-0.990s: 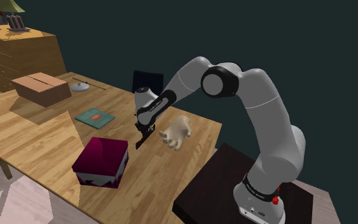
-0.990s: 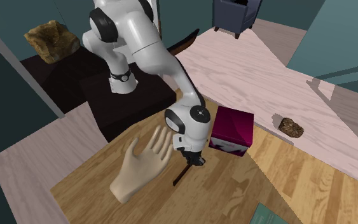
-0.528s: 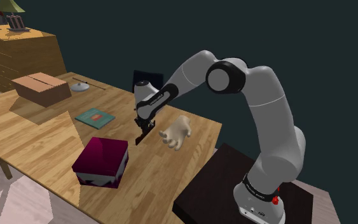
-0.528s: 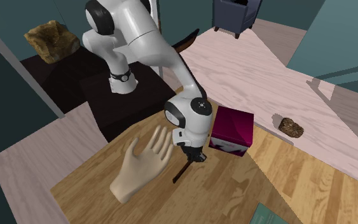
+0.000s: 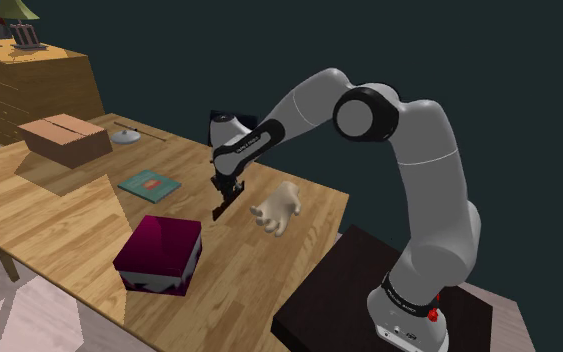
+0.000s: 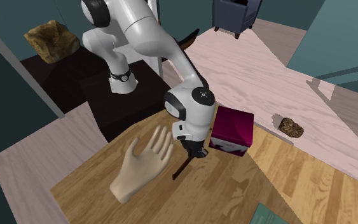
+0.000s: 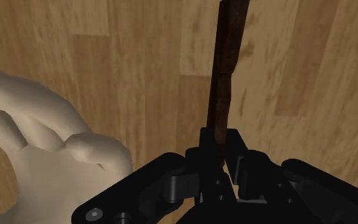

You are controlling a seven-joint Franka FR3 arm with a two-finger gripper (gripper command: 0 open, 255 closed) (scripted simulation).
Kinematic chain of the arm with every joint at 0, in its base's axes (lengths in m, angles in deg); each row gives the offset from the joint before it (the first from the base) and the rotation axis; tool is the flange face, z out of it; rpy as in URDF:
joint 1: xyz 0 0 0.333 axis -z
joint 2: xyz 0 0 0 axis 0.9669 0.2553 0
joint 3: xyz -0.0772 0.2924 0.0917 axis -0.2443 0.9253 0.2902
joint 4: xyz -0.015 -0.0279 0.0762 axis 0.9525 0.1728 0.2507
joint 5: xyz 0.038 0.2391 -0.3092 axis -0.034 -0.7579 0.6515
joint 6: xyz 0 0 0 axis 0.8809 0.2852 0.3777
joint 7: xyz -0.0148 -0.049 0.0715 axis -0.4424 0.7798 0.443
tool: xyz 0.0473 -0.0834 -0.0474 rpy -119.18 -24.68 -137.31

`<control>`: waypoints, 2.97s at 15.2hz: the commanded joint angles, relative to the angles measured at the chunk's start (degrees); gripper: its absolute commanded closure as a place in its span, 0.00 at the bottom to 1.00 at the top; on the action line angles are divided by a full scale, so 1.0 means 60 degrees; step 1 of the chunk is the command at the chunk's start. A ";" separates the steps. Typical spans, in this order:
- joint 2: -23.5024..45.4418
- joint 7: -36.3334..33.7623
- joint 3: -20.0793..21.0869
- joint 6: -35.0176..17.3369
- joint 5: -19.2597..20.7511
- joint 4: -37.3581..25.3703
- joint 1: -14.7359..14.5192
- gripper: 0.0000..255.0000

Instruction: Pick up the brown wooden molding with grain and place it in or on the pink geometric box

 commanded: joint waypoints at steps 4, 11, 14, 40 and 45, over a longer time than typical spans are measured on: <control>-0.0445 0.0068 0.0061 0.0416 -0.0082 0.0029 0.0035 1.00; -0.1000 0.0175 0.0137 0.1056 -0.0200 -0.0061 0.0081 1.00; -0.1217 0.0221 0.0165 0.1342 -0.0249 -0.0133 0.0097 1.00; -0.0546 -0.2851 0.0947 0.3736 0.0082 -0.2914 -0.2518 1.00; 0.0370 -0.3632 0.1055 0.4535 0.0243 -0.4555 -0.3399 1.00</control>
